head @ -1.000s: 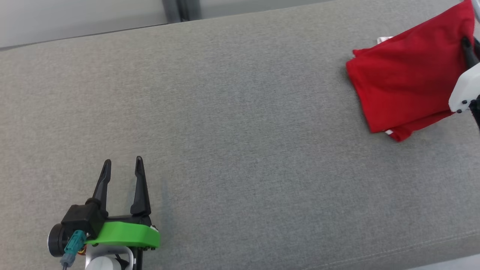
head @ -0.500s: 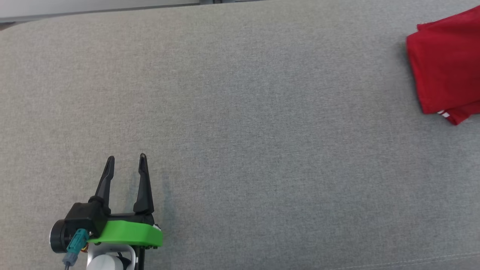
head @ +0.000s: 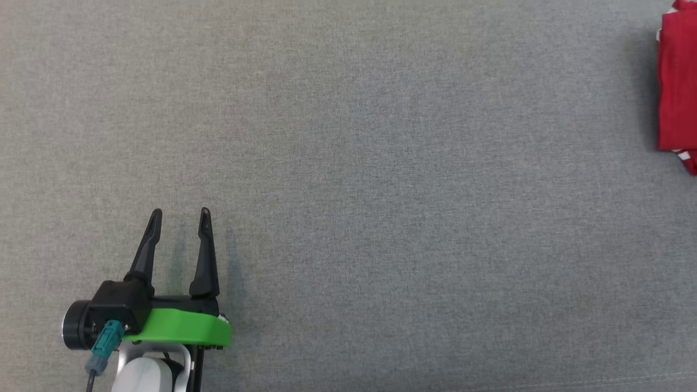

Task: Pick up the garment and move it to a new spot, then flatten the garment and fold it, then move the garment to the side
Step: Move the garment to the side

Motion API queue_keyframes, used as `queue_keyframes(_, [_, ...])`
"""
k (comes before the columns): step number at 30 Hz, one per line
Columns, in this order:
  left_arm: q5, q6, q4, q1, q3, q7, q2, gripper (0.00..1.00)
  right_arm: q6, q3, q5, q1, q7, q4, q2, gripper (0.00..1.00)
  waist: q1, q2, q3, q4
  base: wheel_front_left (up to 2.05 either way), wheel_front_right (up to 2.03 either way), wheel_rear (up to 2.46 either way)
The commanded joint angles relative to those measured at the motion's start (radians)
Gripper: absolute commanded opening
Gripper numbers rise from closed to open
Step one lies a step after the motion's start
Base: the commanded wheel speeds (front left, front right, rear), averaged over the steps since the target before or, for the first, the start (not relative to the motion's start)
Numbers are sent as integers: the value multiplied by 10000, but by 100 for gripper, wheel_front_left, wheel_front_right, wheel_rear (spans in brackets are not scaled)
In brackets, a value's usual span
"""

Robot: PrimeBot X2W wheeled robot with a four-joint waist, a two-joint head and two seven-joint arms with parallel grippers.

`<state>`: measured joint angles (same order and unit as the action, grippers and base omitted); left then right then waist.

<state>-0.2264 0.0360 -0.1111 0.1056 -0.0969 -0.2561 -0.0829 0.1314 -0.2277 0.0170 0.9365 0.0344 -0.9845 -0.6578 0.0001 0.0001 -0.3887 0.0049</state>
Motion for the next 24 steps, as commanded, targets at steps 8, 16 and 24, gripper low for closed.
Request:
queue_keyframes(8, [175, -105, 288, 238, -54, 205, -243, 100, -15, -1640, 1762, 41, 1363, 138, 1206, 100, -1, -1, -392, -106, 0, 0, 0])
queue_keyframes(16, [50, -187, 413, 209, 11, 241, -347, 100, -15, -1937, 2361, 172, 1942, 162, 2032, 100, -1, -1, -126, -356, 0, 0, 0])
queue_keyframes(24, [-360, -99, 185, 351, 217, 140, -352, 100, -15, -645, 1173, 165, 2282, 428, 2875, 100, -1, -1, 818, -572, 0, 0, 0])
